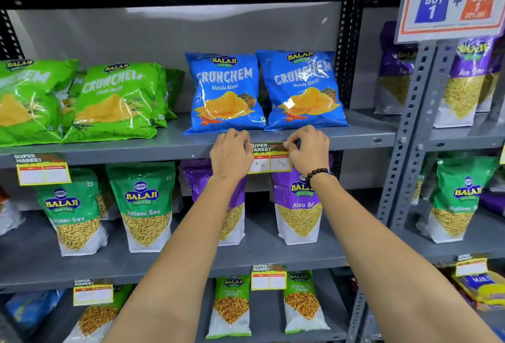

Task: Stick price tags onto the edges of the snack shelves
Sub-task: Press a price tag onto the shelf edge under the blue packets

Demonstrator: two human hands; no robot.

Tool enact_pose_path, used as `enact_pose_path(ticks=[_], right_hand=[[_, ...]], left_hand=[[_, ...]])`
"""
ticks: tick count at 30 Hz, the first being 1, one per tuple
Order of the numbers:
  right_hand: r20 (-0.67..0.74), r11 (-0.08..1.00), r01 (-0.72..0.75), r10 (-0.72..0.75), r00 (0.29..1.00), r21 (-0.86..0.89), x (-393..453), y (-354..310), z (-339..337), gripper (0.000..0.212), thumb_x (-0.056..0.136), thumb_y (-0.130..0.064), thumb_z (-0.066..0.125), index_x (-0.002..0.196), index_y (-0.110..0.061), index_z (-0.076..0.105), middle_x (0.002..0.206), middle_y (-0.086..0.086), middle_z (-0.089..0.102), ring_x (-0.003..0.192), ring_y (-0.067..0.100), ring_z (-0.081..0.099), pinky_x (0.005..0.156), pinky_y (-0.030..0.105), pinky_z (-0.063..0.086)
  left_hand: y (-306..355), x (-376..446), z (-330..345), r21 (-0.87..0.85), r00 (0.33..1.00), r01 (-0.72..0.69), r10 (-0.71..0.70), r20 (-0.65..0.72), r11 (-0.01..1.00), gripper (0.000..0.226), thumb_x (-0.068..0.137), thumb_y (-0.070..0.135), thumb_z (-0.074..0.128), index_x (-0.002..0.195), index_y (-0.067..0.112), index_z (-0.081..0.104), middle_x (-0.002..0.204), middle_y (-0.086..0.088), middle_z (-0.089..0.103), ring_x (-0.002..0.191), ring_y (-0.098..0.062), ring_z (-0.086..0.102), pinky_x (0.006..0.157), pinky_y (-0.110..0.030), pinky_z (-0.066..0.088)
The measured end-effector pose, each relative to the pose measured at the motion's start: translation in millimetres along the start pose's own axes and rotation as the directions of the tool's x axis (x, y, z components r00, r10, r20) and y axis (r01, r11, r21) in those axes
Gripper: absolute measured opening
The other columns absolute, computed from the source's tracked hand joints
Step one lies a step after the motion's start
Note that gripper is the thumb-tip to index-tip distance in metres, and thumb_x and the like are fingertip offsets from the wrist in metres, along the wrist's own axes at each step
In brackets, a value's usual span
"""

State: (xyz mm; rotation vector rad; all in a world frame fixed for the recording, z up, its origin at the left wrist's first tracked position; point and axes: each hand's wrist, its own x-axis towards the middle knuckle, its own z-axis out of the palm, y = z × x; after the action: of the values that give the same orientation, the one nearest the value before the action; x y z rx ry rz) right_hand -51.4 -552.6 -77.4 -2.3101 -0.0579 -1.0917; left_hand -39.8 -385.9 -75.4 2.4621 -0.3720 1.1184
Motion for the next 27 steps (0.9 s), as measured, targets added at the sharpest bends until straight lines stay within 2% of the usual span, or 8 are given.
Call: enact_pose_path(ticks=[7,9,12,14,19,22,25,27], right_hand=[[0.001,0.998,-0.048,0.048,0.999,-0.028,6.7,-2.3,-1.3,0.007,0.080,-0.021,0.066,0.079,-0.014,0.063,0.095,0.007,0.061,0.095,0.027,0.052,0.097,0.042,0.030],[0.002,0.996,-0.084,0.083,0.997,0.010,9.2,-1.0,-3.3,0.020,0.076,-0.027,0.071,0.085,-0.014,0.060,0.096,0.006,0.062,0.095,0.025,0.053,0.096,0.041,0.030],[0.024,0.996,-0.091,0.091,0.996,-0.007,11.7,-2.4,-1.3,0.047,0.068,-0.046,0.075,0.095,-0.015,0.053,0.099,0.002,0.061,0.096,0.023,0.051,0.094,0.042,0.030],[0.016,0.994,-0.086,0.088,0.996,-0.060,11.3,-4.8,2.5,0.052,0.065,-0.051,0.075,0.096,-0.015,0.053,0.101,0.003,0.061,0.097,0.024,0.050,0.094,0.044,0.030],[0.062,0.994,-0.091,0.095,0.994,-0.055,21.4,-5.7,-4.5,0.052,0.060,-0.055,0.077,0.089,-0.019,0.054,0.094,0.000,0.064,0.094,0.023,0.050,0.086,0.043,0.031],[0.114,0.993,-0.085,0.094,0.989,-0.079,26.3,-7.6,-9.1,0.053,0.057,-0.056,0.078,0.088,-0.020,0.055,0.092,0.000,0.065,0.094,0.023,0.053,0.086,0.043,0.033],[0.152,0.997,-0.067,0.071,0.986,-0.031,27.2,-9.3,-12.4,0.051,0.061,-0.050,0.078,0.095,-0.018,0.057,0.098,0.002,0.067,0.098,0.024,0.055,0.089,0.043,0.032],[0.113,1.000,-0.009,0.011,0.994,-0.020,31.7,-14.4,-16.6,0.047,0.071,-0.044,0.073,0.105,-0.015,0.057,0.107,0.006,0.067,0.104,0.025,0.054,0.092,0.044,0.032]], left_hand=[[3.7,4.1,-0.5,0.025,1.000,0.021,-0.021,-0.001,0.999,0.011,0.091,0.019,0.050,0.090,0.012,0.058,0.096,-0.008,0.060,0.091,-0.025,0.053,0.059,-0.032,0.034],[3.7,4.6,-0.1,0.025,0.999,0.037,-0.038,0.006,0.999,0.011,0.089,0.021,0.052,0.091,0.010,0.056,0.095,-0.008,0.060,0.092,-0.026,0.054,0.059,-0.032,0.035],[6.0,8.3,0.0,-0.003,0.995,0.097,-0.097,0.036,0.995,0.035,0.081,0.041,0.064,0.094,0.011,0.051,0.095,-0.005,0.059,0.092,-0.024,0.054,0.063,-0.034,0.038],[9.3,11.2,0.3,0.040,0.992,0.111,-0.113,0.056,0.993,0.050,0.077,0.054,0.065,0.098,0.011,0.050,0.099,-0.005,0.059,0.094,-0.024,0.053,0.066,-0.036,0.042],[12.1,17.3,0.7,0.079,0.991,0.109,-0.114,0.066,0.991,0.052,0.076,0.055,0.065,0.102,0.013,0.051,0.104,-0.005,0.060,0.098,-0.022,0.054,0.065,-0.033,0.040],[9.5,23.2,-4.7,0.077,0.981,0.105,-0.115,0.154,0.992,0.050,0.076,0.053,0.067,0.104,0.015,0.051,0.107,-0.005,0.061,0.101,-0.023,0.054,0.067,-0.034,0.039],[3.4,30.8,-18.5,0.043,0.965,0.083,-0.091,0.247,0.996,0.055,0.080,0.046,0.067,0.119,0.013,0.047,0.118,-0.009,0.061,0.108,-0.028,0.055,0.079,-0.042,0.046],[1.0,35.2,-29.1,0.059,0.978,0.013,-0.025,0.209,0.998,0.064,0.085,0.045,0.061,0.133,0.010,0.037,0.131,-0.013,0.054,0.118,-0.031,0.050,0.087,-0.045,0.046]])
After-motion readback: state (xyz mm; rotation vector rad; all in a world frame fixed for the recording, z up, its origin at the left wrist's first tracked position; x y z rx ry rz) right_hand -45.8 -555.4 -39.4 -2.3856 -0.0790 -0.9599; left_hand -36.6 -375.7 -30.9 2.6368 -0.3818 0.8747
